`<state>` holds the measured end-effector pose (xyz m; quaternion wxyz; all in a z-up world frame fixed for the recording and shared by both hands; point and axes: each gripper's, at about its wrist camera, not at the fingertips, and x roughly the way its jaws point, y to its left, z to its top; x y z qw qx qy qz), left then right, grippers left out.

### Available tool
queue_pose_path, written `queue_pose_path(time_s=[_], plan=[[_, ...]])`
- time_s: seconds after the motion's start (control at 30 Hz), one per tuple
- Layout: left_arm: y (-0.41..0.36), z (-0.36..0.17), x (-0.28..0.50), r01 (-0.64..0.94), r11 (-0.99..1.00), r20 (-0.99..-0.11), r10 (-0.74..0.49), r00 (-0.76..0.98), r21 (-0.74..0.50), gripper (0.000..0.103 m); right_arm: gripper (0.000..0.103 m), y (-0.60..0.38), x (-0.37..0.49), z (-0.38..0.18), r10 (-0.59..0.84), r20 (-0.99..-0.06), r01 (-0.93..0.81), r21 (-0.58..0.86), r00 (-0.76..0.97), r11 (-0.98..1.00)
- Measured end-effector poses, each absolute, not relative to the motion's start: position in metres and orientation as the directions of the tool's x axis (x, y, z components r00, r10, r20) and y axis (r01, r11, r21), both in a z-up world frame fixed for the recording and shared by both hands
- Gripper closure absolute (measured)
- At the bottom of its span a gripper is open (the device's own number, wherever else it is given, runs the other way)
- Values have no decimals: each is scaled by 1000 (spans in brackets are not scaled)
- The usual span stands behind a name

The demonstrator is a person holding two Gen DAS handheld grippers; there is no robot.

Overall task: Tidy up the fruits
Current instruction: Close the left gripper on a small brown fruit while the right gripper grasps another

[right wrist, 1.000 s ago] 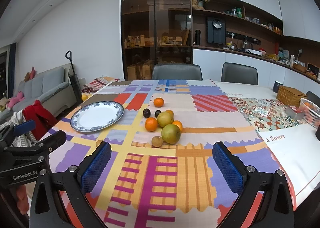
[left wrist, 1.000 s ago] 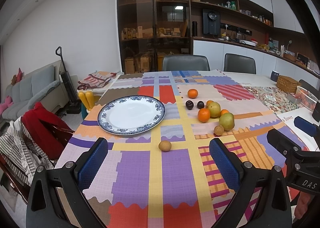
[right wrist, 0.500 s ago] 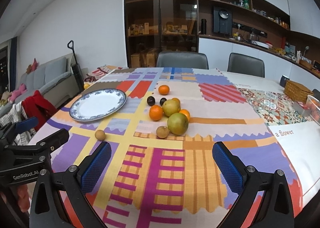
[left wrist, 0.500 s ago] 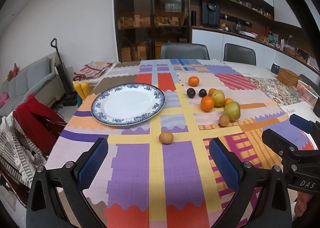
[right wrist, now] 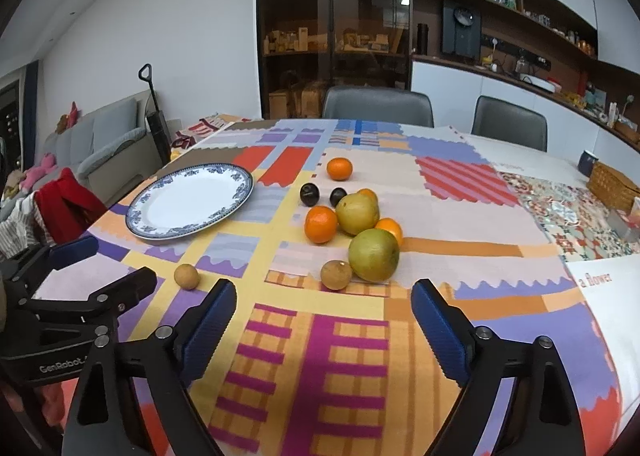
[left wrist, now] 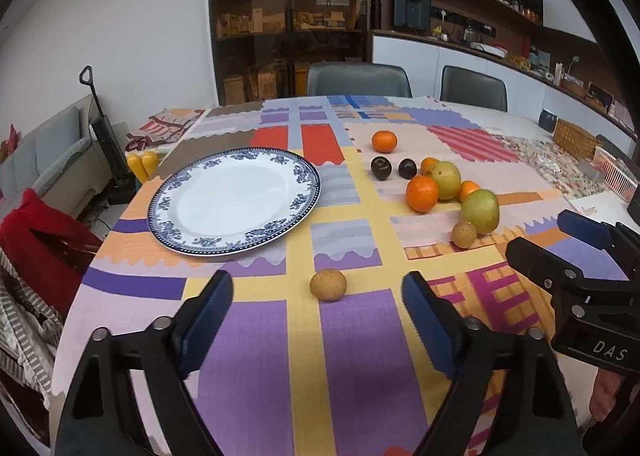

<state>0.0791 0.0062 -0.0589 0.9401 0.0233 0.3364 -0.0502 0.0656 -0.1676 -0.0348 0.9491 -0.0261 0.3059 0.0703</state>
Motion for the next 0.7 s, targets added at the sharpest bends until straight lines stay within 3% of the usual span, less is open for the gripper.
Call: queue_pose_path(time_s=[0.13,0.5,0.7], plan=[[4,-68,91,122,992,-649,-86,756,11,26,19,-167,81,-44,130,-612,-154,13,780,988],[0,-92,113,150,989,-715,-102,692,4,44,43,-173,118,-73,167,-692,-135,100,703,986],[3,-100,124,143,989,-743,-117,659,-30,53,48,-174,130,-83,173,-713,-124,121,679,985]])
